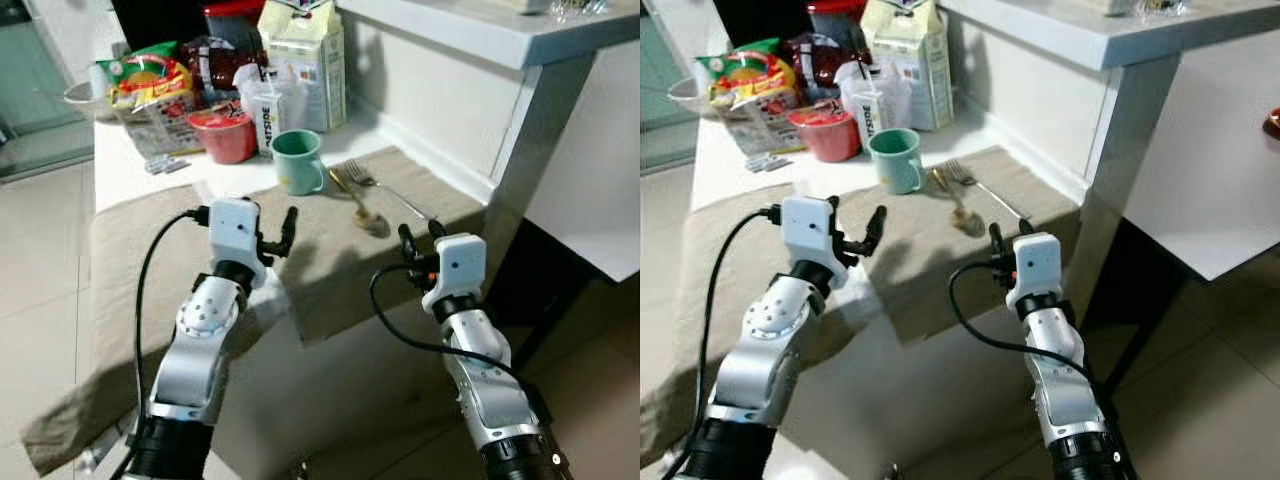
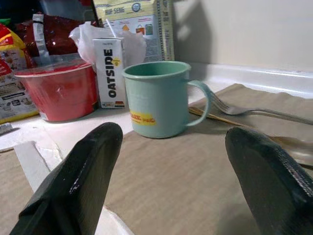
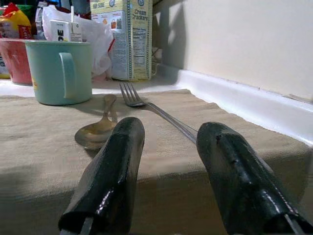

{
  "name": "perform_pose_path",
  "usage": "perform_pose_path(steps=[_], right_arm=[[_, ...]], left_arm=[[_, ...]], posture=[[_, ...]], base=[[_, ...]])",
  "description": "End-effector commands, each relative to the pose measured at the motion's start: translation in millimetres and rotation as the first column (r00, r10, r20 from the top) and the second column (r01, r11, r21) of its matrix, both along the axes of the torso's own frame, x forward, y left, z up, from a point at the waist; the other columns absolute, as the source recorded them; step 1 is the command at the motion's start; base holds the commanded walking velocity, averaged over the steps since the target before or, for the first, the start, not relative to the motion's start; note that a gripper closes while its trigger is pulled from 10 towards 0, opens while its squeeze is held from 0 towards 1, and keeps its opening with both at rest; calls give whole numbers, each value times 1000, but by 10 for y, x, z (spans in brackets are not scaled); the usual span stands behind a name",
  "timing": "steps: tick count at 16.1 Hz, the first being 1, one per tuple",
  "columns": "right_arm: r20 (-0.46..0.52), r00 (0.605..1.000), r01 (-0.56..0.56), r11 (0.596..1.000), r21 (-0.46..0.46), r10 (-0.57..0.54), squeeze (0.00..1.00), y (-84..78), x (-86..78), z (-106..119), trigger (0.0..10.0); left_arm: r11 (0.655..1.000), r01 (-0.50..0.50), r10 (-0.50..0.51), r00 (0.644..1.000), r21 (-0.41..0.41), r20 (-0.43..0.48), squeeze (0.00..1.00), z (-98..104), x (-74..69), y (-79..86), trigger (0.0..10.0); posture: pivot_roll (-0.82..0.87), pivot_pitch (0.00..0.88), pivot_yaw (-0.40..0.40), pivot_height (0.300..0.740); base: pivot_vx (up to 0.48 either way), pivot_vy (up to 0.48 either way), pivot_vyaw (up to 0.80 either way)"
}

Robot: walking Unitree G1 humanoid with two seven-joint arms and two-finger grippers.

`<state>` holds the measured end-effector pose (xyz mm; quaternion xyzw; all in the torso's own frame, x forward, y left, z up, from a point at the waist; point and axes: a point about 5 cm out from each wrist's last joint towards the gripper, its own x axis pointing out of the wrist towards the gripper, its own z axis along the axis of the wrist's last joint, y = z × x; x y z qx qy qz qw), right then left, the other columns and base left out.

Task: Setting the table

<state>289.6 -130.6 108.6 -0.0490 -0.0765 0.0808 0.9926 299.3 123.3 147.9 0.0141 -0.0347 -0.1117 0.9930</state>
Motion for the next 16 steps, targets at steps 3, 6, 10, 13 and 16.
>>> perform_pose_path(steps=[3,6,10,13,16], right_arm=[[2,1000,8,1000,9,-8,0,1,15,24,10000],[0,1000,8,1000,-12,-8,0,4,20,30,10000],[-19,1000,-5,1000,5,5,0,14,5,-3,10000],[-23,1000,-11,1000,-12,11,0,25,-1,-25,10000],[-30,999,-19,1000,-12,19,0,29,6,-30,10000]], left_arm=[[1000,-13,13,1000,-3,11,0,35,-21,13,10000],[1000,-1,1,1000,10,9,0,27,-25,-23,10000],[1000,-10,10,1000,-2,-3,0,18,-13,-31,10000],[1000,-6,6,1000,-5,-10,0,12,-11,-60,10000],[998,-48,48,999,-44,4,0,36,6,-18,10000]], posture=[[-152,0,109,740],[-152,0,106,740],[-155,0,106,740],[-155,0,107,740],[-153,0,103,740]], base=[[0,-480,0],[0,-475,646],[0,-446,486],[269,-394,0],[231,-129,498]])
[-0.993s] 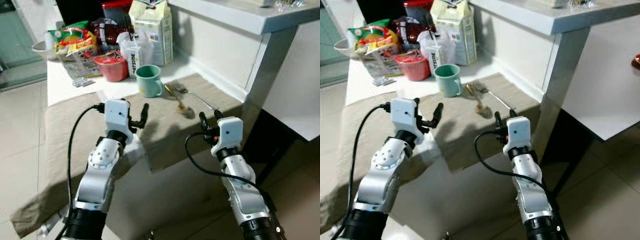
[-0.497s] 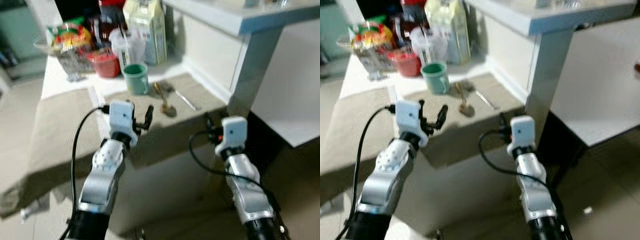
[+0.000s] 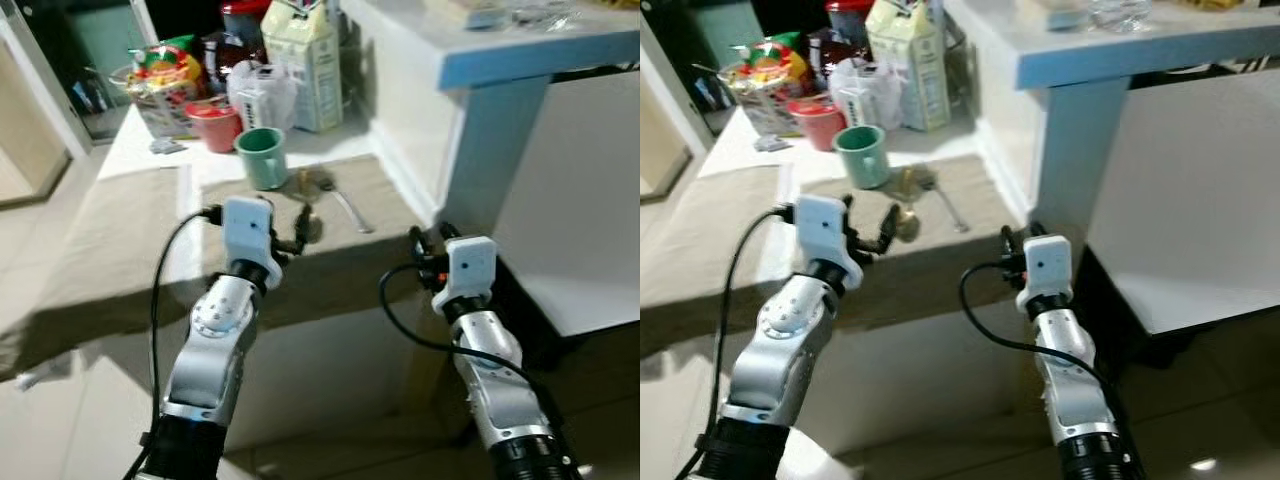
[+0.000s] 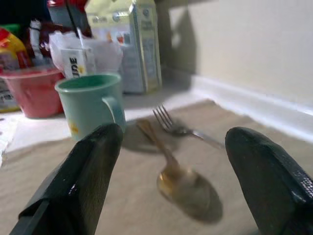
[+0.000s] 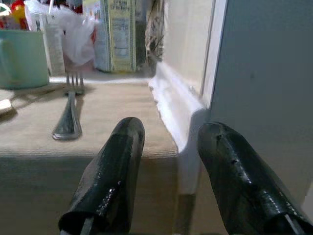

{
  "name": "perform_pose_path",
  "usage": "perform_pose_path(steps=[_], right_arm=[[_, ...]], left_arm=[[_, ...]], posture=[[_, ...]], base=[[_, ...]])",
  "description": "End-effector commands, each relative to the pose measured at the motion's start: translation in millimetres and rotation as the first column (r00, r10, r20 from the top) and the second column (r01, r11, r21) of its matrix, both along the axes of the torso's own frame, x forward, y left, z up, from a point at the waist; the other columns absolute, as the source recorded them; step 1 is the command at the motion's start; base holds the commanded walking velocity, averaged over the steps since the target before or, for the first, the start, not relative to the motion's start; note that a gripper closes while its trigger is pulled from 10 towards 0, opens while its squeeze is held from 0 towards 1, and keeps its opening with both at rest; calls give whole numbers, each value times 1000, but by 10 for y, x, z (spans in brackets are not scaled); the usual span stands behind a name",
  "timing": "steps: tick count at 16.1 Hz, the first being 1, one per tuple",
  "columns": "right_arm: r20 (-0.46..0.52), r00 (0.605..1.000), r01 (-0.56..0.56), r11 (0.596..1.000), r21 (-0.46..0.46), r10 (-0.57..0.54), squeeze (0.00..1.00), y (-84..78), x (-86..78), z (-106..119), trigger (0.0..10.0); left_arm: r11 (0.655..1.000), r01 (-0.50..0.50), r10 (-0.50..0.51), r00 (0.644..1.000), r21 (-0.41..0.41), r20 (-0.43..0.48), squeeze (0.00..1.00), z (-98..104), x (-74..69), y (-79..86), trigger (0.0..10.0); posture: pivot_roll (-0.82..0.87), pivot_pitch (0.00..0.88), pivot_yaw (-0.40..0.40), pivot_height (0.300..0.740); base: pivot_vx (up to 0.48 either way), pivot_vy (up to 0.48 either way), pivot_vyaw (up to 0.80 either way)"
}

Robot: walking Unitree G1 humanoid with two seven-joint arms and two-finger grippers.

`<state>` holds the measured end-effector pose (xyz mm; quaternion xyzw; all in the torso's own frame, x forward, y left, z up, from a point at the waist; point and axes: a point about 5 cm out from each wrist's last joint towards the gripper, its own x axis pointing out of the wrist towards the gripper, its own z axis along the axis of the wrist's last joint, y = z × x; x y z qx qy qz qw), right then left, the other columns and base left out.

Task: Setting the table

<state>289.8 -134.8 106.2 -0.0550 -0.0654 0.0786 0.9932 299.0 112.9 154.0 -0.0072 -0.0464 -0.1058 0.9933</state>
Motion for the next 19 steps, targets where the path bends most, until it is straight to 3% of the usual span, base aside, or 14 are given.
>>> perform_pose_path(steps=[1,11,14,17,19], right_arm=[[-8,1000,-28,1000,11,28,0,70,5,1,10000],[36,990,-135,991,-18,136,0,193,-11,133,10000],[64,988,-140,989,-35,143,0,159,-138,291,10000],[30,986,-162,979,-121,167,0,-146,-387,384,10000],[14,982,-183,972,-145,187,0,-197,-499,405,10000]], left_arm=[[999,-44,44,999,5,-14,0,-24,12,97,10000],[991,-131,131,991,-13,-5,0,-31,21,166,10000],[991,-135,135,991,-13,-2,0,-19,4,171,10000],[989,-149,149,988,6,-27,0,-43,82,226,10000],[990,-140,141,990,23,-23,0,41,274,259,10000]], posture=[[-153,0,101,740],[-151,0,82,740],[-149,0,81,740],[-177,0,91,740],[-199,0,115,740]], base=[[0,0,0],[0,0,0],[0,0,0],[0,0,0],[0,0,0]])
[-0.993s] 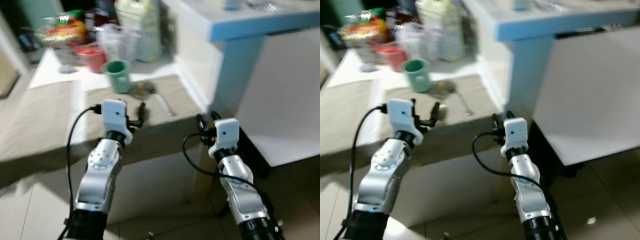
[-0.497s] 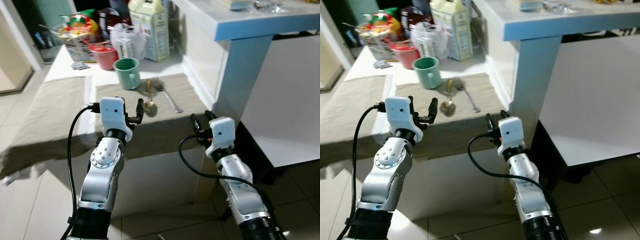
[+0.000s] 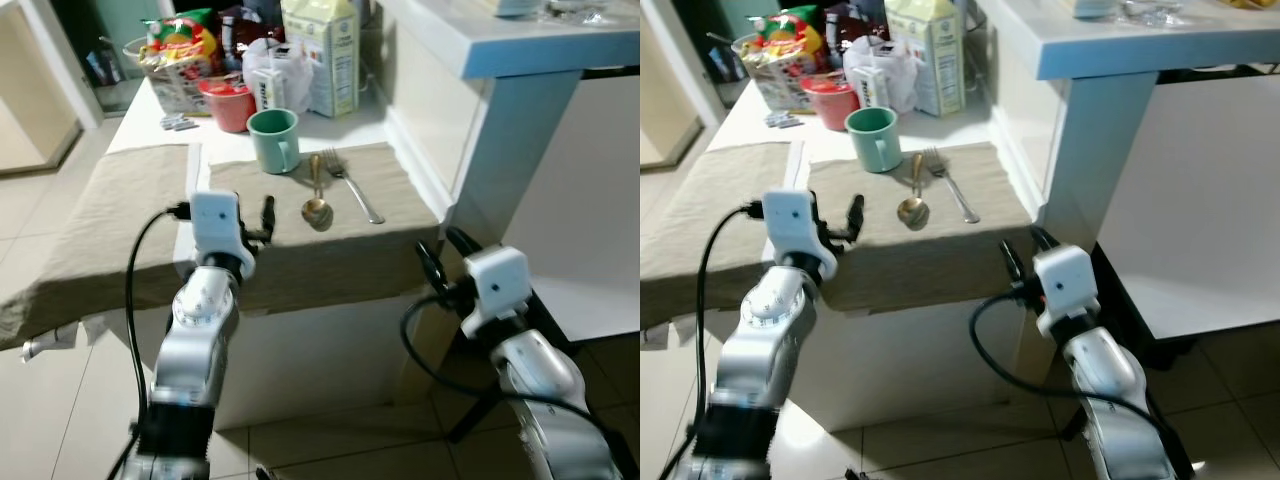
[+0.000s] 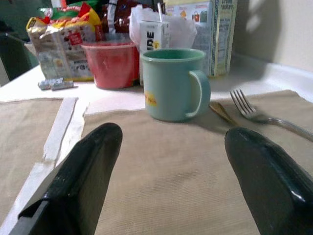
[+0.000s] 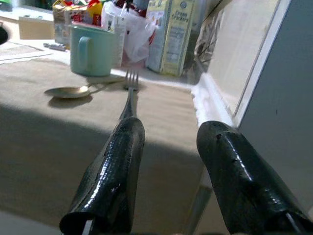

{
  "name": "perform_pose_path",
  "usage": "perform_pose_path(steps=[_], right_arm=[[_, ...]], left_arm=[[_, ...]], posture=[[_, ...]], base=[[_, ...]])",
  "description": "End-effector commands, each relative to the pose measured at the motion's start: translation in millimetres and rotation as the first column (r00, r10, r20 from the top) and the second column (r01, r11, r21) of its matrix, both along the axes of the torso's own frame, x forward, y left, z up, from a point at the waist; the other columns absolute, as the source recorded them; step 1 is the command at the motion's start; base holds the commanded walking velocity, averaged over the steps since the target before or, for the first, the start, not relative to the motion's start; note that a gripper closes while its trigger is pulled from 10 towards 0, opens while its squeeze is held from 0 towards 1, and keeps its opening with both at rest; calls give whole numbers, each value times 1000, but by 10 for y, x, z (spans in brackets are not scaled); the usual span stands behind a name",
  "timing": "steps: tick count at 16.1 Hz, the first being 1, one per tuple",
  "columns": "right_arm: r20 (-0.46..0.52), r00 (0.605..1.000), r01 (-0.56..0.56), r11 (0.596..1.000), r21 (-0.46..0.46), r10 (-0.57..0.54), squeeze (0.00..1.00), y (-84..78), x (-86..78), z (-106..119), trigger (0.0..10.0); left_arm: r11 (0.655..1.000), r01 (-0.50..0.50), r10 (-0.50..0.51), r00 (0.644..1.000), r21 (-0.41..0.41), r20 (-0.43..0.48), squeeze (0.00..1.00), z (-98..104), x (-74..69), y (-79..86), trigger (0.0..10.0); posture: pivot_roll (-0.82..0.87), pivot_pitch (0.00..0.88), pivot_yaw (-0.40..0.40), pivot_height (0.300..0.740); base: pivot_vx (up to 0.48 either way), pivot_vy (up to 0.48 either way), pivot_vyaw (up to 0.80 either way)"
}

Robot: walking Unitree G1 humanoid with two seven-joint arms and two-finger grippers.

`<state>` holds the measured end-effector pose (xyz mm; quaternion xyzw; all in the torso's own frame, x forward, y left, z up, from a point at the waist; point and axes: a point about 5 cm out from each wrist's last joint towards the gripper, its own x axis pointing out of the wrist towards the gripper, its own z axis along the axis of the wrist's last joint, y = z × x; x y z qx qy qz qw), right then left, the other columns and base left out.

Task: Setting the table

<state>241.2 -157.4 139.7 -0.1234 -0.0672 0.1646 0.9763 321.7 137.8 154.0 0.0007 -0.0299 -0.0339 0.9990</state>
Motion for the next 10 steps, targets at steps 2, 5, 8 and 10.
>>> perform_pose_path(steps=[2,5,8,10], right_arm=[[14,1000,-16,1000,14,16,0,29,-41,104,10000],[-3,1000,-4,999,33,4,0,52,-86,76,10000],[-21,1000,7,999,32,-6,0,62,-106,33,10000],[-28,999,19,999,35,-18,0,55,-115,40,10000]], left_arm=[[999,37,-37,999,21,39,0,162,180,-43,10000],[996,79,-78,996,-30,53,0,242,272,-222,10000],[988,143,-141,990,-59,28,0,214,325,-439,10000],[989,136,-135,990,-48,27,0,249,393,-487,10000]], posture=[[-207,0,122,740],[-222,0,126,740],[-231,0,130,740],[-237,0,136,740]], base=[[0,0,0],[0,0,0],[0,0,0],[0,0,0]])
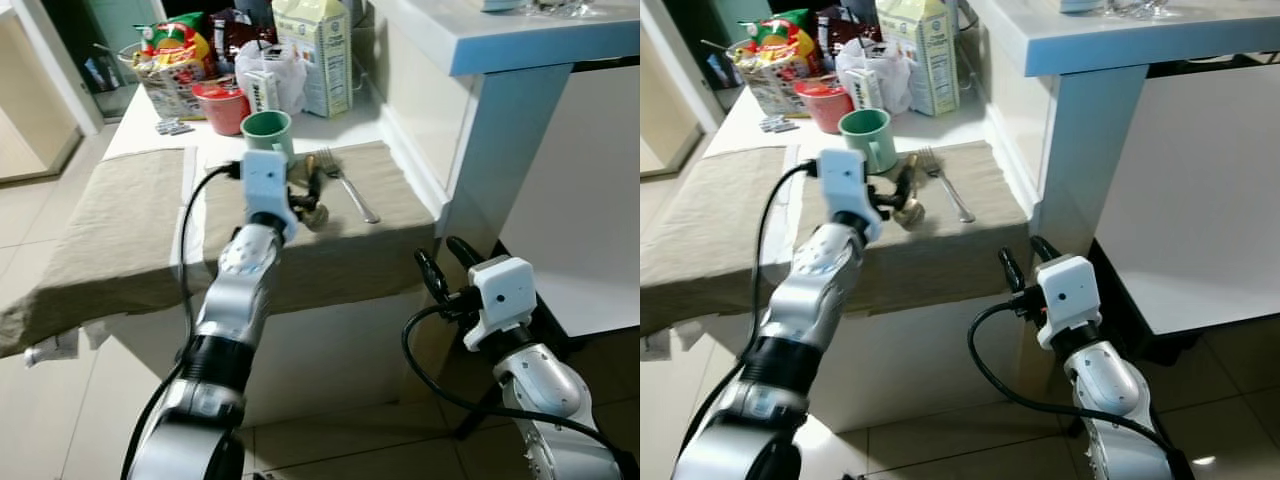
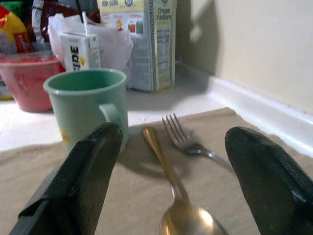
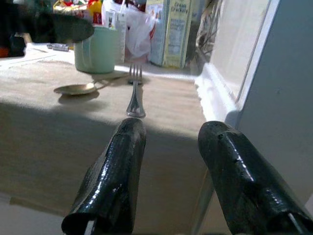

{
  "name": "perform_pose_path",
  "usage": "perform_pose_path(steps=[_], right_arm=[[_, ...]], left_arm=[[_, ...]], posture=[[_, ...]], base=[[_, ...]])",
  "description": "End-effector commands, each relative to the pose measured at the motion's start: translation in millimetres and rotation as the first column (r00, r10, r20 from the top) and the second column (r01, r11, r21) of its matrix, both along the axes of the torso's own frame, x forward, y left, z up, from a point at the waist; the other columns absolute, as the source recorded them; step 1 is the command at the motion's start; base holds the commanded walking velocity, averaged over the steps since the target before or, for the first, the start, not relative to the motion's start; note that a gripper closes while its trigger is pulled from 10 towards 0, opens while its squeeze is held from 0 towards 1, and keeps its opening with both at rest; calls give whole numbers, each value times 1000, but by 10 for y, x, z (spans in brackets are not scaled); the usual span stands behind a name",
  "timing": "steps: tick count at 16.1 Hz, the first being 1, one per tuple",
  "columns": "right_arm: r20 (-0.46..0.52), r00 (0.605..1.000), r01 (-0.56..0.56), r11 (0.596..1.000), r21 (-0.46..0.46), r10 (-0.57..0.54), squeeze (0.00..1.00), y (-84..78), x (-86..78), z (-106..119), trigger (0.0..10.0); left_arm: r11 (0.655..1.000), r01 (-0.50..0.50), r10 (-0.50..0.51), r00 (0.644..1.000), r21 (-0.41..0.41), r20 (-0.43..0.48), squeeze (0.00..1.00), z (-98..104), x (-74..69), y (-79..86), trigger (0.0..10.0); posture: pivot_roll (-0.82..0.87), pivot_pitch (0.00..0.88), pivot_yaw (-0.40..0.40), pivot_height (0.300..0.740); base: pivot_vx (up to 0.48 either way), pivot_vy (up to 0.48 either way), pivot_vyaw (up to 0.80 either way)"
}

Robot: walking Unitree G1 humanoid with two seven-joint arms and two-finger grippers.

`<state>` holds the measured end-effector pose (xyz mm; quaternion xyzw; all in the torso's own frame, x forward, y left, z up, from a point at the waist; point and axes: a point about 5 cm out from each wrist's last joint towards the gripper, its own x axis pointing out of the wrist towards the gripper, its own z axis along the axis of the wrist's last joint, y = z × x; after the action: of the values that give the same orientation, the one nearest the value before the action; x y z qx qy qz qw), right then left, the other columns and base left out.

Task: Setting the table

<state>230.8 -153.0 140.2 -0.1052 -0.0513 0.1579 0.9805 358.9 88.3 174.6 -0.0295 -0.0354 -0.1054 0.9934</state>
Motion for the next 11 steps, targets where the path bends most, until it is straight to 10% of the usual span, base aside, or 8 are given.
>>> perform_pose_path(steps=[1,11], right_arm=[[7,1000,3,1000,2,-3,0,13,-18,34,10000],[-49,999,-2,999,-44,-1,0,-123,-172,-60,10000]], left_arm=[[1000,-10,10,1000,3,16,0,57,37,3,10000],[980,-194,195,980,33,-39,0,129,374,154,10000]], posture=[[-238,0,137,740],[-289,30,104,740]], base=[[0,0,0],[0,0,0]])
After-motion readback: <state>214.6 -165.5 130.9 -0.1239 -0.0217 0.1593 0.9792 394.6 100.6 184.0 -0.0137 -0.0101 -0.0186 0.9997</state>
